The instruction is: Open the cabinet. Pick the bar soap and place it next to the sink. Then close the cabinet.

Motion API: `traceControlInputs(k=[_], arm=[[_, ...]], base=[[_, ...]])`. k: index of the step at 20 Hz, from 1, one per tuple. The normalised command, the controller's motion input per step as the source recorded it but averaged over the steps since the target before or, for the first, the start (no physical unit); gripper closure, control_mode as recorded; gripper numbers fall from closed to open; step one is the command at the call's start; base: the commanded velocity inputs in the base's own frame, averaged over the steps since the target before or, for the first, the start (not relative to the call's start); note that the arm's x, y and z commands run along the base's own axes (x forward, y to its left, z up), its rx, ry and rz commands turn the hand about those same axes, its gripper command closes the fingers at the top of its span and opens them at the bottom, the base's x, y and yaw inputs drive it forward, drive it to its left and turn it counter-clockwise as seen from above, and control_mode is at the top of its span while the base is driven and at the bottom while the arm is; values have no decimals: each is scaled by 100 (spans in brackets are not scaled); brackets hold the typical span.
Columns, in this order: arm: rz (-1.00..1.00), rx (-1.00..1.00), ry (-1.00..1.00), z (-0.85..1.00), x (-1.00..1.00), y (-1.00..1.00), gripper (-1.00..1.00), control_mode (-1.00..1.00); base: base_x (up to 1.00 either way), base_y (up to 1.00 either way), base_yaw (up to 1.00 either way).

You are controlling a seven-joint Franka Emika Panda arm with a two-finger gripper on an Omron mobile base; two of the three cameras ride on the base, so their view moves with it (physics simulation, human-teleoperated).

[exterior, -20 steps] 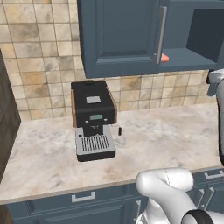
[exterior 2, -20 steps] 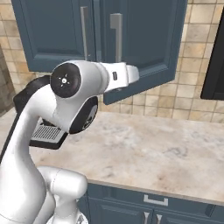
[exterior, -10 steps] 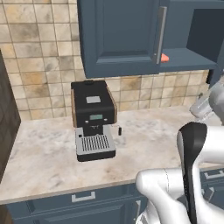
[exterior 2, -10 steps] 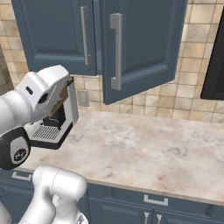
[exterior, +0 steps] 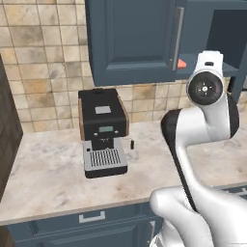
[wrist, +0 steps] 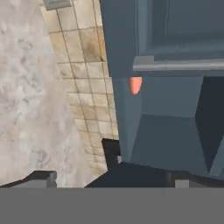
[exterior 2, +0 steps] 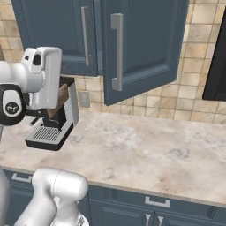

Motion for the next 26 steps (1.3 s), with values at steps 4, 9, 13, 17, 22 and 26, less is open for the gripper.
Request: traceControlInputs(k=[4,9,13,17,22,26], arm=[[-18,-21,35,-9,95,-80,-100,-100],[-34,-16,17,-8,52,-100,-100,-100],[-38,-5,0,0,-31,-100,-100,-100],[-28,0,-11,0,-100,-86,-100,-100],[-2,14,-34,-19,-84,12,-100,-100],[43,27,-31,-22,-37,100,-100,-100]], base=[[0,0,0],[0,0,0],[0,0,0],[0,0,0],[0,0,0],[0,0,0]])
